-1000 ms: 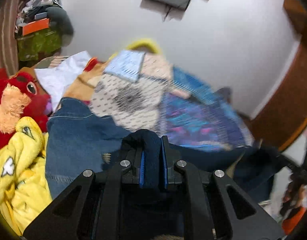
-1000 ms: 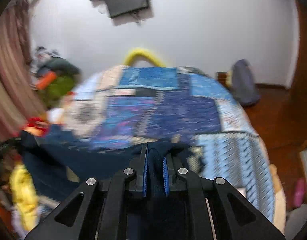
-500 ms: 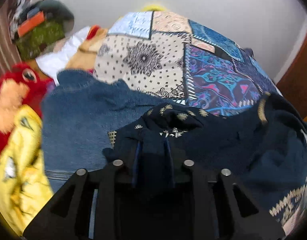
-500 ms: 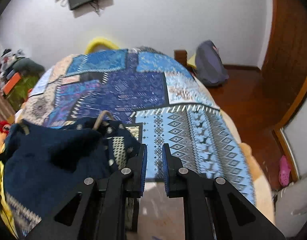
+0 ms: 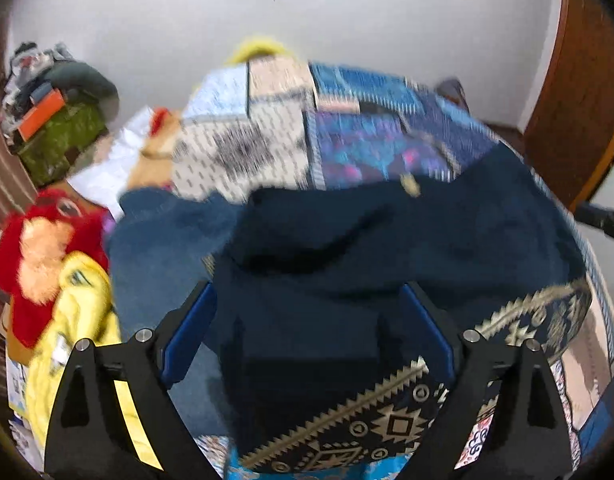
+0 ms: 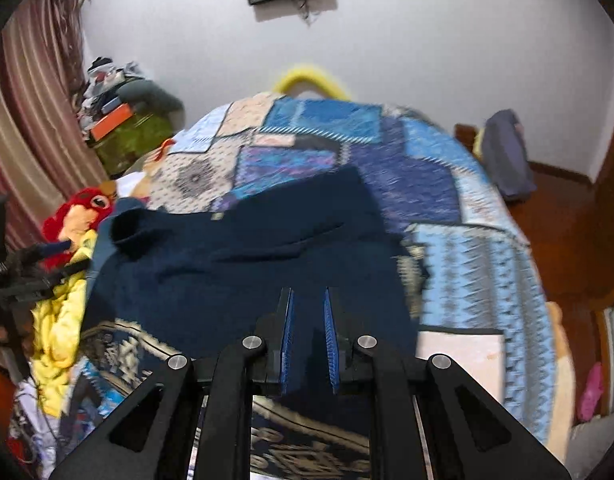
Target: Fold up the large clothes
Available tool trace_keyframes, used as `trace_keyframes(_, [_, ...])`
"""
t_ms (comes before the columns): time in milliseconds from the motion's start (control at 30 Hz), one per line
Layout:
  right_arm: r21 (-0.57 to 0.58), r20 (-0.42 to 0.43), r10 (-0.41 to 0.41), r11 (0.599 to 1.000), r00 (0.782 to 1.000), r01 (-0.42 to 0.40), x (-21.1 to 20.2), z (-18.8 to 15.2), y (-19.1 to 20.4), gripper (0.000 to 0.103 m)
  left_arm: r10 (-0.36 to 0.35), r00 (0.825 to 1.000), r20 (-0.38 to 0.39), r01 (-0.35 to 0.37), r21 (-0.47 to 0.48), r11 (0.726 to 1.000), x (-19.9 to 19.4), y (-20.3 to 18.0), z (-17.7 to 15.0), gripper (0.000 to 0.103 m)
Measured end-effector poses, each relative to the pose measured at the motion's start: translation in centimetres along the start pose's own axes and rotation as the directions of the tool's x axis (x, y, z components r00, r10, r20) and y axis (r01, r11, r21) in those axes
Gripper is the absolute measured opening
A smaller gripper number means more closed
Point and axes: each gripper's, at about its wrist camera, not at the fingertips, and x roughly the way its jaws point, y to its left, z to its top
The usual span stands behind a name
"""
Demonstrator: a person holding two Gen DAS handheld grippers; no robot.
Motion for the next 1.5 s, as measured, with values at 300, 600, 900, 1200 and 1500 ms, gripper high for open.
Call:
trace_keyframes(300, [-0.087,-0.132,-0.004,0.996,0.991,-0.008,7.7,-1.3,3.8,0.01,-0.015,0.998,-0.06,0.01,-0.074,0.997,6.2,0.2,0.0,0.093])
trace_keyframes(600, [-0.062,-0.071,-0.181,0.982,0.981,0.177,9.9,1.4,-0.8,0.01,0.201,0.978,-0.058,-0.208,-0.169,0.963,9.9,6.2,4.7,0.093])
trace_keyframes(900, [0.004,-0.043,-0.121,0.993,0.992,0.122,6.4,2.1,-0.8,0.01,0.05,0.999,-0.003,-0.051,-0.058,0.997,4.9,3.6,3.1,0.092])
trace_keyframes(1200, [-0.214,-0.085,0.076,0.972,0.993,-0.093,4.6,-3.1,9.3,0.01,-0.183,0.983,-0.01,0.183,0.078,0.98,1.8,-4.7,-1.5,0.094])
trace_keyframes(1500, [-0.303,-0.064,-0.121,0.948,0.991,0.096,5.3,-7.1,6.5,0.01,-0.096,0.995,-0.036,0.1,0.112,0.989,2.8,-3.9,-7.1,0.095])
